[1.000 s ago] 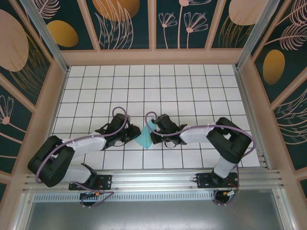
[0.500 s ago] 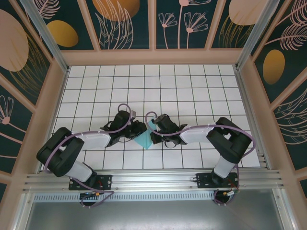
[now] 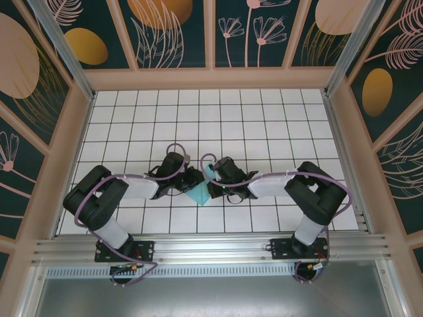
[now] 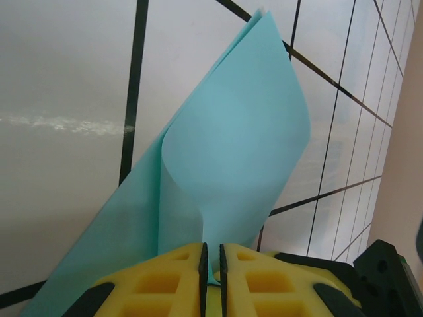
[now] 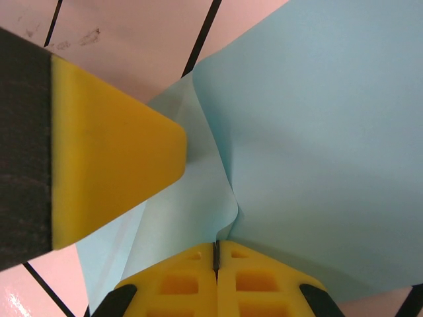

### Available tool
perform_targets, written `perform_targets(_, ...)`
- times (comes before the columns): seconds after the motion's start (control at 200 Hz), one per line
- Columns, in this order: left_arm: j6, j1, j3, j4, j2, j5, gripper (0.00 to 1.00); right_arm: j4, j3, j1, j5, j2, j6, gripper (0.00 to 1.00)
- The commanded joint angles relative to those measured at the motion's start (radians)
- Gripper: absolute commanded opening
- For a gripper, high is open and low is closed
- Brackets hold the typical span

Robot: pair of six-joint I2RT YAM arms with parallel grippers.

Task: Fold a paper plane with a square sheet of paper (pick it up from the middle)
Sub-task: Fold the triangle a second time at the center of the table.

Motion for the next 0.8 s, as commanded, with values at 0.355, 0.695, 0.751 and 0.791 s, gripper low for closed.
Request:
perform_targets(0.355, 0.024, -0.001, -0.009, 0.032, 0.054, -0.051, 0.15, -0.021, 0.009, -0.006, 0.005, 0.024, 0.027, 0.02)
perform_targets(0.695, 0.035, -0.003, -0.007, 0.02, 0.068, -0.053, 0.14, -0.07, 0.006, -0.017, 0.053, -0.151, 0.13, 0.29)
perform_targets(0.751, 0.032, -0.003, -0.01, 0.026, 0.065, -0.051, 0.14, -0.056, -0.009, -0.017, 0.038, -0.185, 0.15, 0.3)
perform_targets(0.791, 0.03, -0.002, -0.013, 0.027, 0.062, -0.051, 0.14, -0.033, -0.023, -0.017, 0.012, -0.204, 0.165, 0.31)
